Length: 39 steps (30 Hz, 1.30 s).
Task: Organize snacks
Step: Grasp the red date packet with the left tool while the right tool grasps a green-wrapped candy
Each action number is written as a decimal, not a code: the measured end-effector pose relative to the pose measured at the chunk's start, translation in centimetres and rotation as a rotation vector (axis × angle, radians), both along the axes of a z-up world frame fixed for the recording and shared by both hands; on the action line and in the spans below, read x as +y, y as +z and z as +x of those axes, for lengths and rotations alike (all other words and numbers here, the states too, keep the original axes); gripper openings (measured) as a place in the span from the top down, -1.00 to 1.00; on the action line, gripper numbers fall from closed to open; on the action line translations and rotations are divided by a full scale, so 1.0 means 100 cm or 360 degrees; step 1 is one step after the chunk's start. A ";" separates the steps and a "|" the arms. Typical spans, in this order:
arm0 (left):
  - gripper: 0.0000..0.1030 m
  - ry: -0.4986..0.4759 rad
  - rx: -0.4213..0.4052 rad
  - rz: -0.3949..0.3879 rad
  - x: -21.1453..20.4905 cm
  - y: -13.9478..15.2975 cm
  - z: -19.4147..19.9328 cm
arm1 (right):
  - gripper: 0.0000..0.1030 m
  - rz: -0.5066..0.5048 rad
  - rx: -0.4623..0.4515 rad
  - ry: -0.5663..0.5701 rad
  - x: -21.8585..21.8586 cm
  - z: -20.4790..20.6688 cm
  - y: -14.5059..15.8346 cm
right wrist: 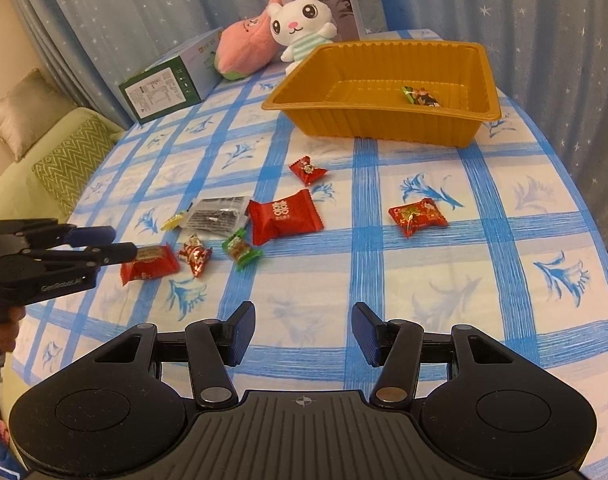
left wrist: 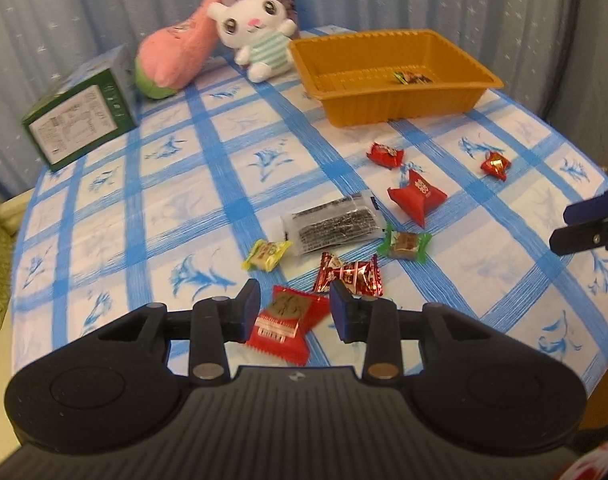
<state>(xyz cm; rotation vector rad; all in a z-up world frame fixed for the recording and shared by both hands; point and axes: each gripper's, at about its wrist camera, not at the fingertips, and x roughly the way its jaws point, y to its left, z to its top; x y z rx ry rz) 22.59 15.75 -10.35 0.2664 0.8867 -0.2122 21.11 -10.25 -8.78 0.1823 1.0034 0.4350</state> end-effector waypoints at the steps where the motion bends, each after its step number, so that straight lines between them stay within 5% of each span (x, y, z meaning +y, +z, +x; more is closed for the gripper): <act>1: 0.34 -0.0017 0.0016 0.0013 0.000 -0.003 0.004 | -0.04 0.0000 0.0004 -0.0002 -0.001 0.002 -0.001; 14: 0.48 -0.0059 0.0202 0.0007 0.010 -0.031 0.020 | -0.04 -0.0001 0.0051 0.0000 0.000 0.029 -0.011; 22: 0.53 0.0077 0.0237 -0.0068 0.019 -0.040 0.019 | -0.04 -0.0006 0.0044 0.0090 0.015 0.044 -0.015; 34: 0.56 0.0313 0.0155 -0.0165 0.037 -0.024 0.003 | -0.03 -0.0148 -0.0225 0.0548 0.070 0.053 -0.021; 39: 0.56 0.0446 0.0109 -0.0196 0.054 -0.010 -0.008 | 0.27 -0.0258 -0.0336 0.0767 0.099 0.054 -0.033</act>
